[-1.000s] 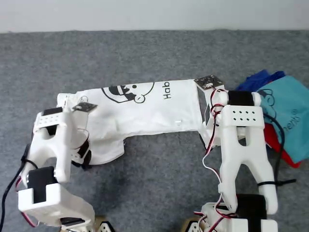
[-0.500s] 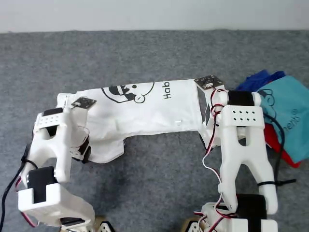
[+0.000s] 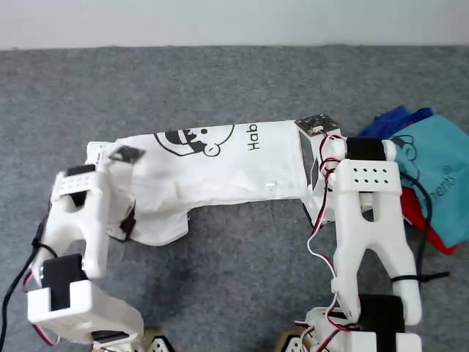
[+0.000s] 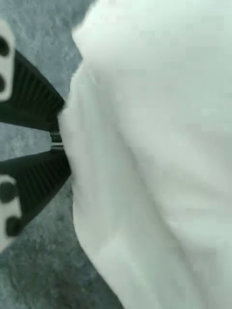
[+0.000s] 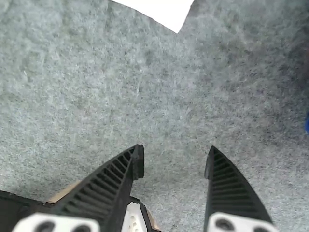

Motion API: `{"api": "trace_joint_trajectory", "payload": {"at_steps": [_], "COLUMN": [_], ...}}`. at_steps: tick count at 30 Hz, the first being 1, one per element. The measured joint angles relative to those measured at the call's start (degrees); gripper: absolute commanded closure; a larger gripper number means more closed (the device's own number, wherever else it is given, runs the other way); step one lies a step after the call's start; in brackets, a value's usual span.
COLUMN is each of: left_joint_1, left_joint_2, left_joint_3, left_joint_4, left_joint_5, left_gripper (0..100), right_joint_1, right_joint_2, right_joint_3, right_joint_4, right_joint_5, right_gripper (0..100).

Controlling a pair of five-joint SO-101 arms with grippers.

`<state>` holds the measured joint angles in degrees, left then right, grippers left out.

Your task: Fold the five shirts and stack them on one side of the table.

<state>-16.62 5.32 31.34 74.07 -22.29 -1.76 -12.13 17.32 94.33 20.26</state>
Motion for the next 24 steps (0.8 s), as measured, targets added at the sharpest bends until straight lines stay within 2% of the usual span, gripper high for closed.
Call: {"api": "trace_joint_trajectory", "payload": {"at_steps": [6, 10, 15, 20, 24], "left_joint_1": [0.35, 2.99, 5.89, 10.02, 10.64], "left_joint_2": [0.00, 0.00, 0.00, 0.00, 0.00], "left_joint_3": [-13.36, -17.14, -17.58, -15.38, -9.93], "left_joint_4": [7.91, 10.20, 11.34, 20.22, 17.41], "left_joint_5": [4.04, 4.48, 4.66, 4.57, 3.96], "left_gripper": [99, 99, 98, 91, 91], "right_joint_1": [0.00, 0.00, 0.00, 0.00, 0.00], "right_joint_2": [0.00, 0.00, 0.00, 0.00, 0.00], "right_joint_3": [0.00, 0.00, 0.00, 0.00, 0.00], "right_joint_4": [0.00, 0.00, 0.00, 0.00, 0.00], "right_joint_5": [0.00, 0.00, 0.00, 0.00, 0.00], "right_gripper": [78.8, 78.9, 78.8, 78.7, 78.7]}}
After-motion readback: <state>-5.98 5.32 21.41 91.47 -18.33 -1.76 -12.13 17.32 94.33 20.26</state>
